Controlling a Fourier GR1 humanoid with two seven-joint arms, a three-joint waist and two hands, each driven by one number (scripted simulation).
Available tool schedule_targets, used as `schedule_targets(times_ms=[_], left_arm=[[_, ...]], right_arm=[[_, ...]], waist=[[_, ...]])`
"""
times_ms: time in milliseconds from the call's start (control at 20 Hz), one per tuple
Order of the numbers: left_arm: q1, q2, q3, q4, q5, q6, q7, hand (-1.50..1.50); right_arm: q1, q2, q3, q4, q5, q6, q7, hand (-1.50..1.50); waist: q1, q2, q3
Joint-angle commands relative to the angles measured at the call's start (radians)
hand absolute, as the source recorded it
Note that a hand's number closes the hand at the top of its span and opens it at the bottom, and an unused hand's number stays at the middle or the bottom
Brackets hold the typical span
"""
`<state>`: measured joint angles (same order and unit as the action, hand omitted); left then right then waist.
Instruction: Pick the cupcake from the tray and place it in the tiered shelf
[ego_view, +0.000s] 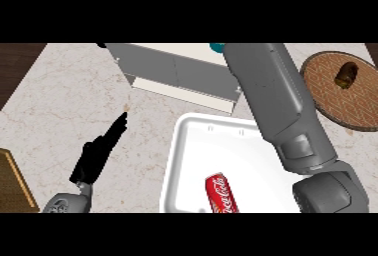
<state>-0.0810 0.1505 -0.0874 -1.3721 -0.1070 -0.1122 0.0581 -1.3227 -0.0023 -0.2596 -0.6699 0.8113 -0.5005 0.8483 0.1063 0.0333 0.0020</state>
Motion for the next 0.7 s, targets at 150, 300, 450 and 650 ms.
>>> schedule_targets(times_ms=[150, 300, 450, 650], left_arm=[[-0.011, 0.002, 0.008, -0.003, 0.012, -0.012, 0.014, 0.0], [-0.033, -0.008, 0.013, 0.035, -0.009, 0.016, 0.012, 0.0], [0.002, -0.018, 0.014, 0.006, -0.012, 0.04, 0.027, 0.0], [0.035, 0.035, 0.071, -0.002, 0.026, 0.011, 0.022, 0.0]], right_arm=[[0.01, 0.002, -0.036, 0.009, -0.186, -0.321, -0.234, -1.5], [0.0, 0.002, -0.031, 0.028, -0.142, -0.492, -0.262, -1.5], [0.029, 0.002, -0.025, 0.001, -0.106, -0.596, -0.27, -1.5], [0.02, -0.012, -0.033, 0.005, 0.025, -0.7, -0.169, -1.5]], waist=[[0.002, -0.005, -0.001], [-0.019, -0.005, -0.003], [-0.062, -0.026, -0.002], [-0.104, -0.042, -0.004]])
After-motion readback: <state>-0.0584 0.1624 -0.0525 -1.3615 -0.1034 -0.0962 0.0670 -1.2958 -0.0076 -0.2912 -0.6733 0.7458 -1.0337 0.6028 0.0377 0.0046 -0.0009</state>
